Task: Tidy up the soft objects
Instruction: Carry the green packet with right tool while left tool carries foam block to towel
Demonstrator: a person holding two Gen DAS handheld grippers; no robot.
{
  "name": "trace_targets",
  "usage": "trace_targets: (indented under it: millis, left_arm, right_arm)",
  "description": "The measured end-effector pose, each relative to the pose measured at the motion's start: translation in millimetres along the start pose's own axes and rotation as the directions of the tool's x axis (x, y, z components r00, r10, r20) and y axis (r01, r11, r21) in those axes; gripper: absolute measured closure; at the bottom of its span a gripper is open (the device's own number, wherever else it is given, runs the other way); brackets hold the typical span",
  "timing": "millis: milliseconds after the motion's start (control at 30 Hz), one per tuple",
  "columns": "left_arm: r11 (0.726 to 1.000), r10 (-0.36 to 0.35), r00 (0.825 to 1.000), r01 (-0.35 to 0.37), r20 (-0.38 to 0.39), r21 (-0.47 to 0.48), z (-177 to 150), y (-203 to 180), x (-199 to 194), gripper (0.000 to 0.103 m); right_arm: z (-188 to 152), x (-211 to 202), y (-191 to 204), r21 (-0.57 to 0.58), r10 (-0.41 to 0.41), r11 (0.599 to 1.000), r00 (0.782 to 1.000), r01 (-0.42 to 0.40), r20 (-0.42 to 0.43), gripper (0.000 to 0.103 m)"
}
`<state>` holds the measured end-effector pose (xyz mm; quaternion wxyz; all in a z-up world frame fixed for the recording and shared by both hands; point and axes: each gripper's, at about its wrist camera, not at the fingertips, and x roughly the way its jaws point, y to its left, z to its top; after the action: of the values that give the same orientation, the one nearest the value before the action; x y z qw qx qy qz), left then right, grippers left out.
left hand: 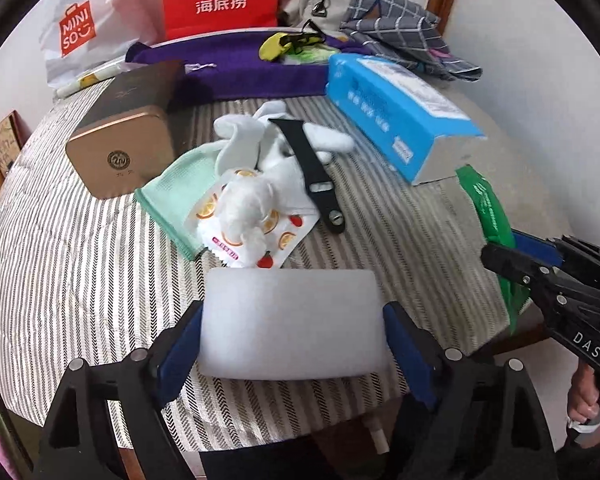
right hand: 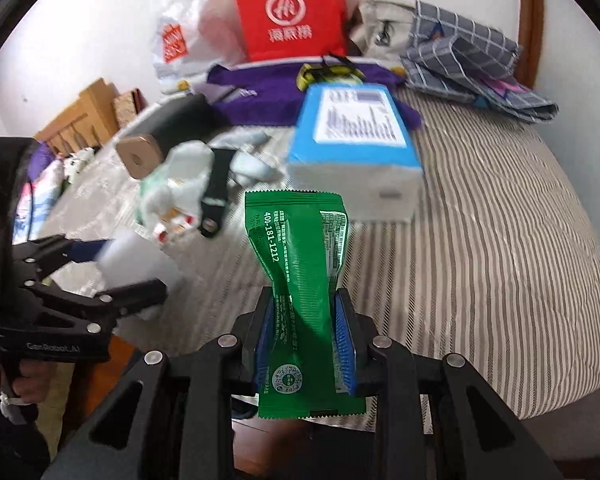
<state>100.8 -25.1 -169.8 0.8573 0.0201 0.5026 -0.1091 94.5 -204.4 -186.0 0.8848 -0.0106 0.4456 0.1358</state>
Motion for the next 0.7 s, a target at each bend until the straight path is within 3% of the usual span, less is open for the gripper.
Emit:
trace_targets:
  millis: [200, 333, 700]
  left_arm:
    - [1.0, 0.015, 1.0, -0.015, 0.005, -0.009, -0.8, 1.5, 3.2, 0.023]
    - [1.0, -0.003, 1.0, 0.004, 0.023, -0.029, 3.7, 5.4, 0.8, 0.023]
    - [0.999, 0.03, 0.998, -0.029, 0.064, -0.022, 6.6, 5.7, -18.5, 0.023]
  right_arm:
    - [-3.8, 11.2, -9.3, 0.024, -0.014, 1.0, 1.0, 0.014, -0.017, 0.074]
    - [-3.1, 17.2, -12.1, 0.03, -0.02, 0.999, 0.999, 0.021, -0.029, 0.074]
    - [-0.4, 20.7, -10.9, 0.033, -0.024, 0.999, 0.998, 0.026, -0.06, 0.074]
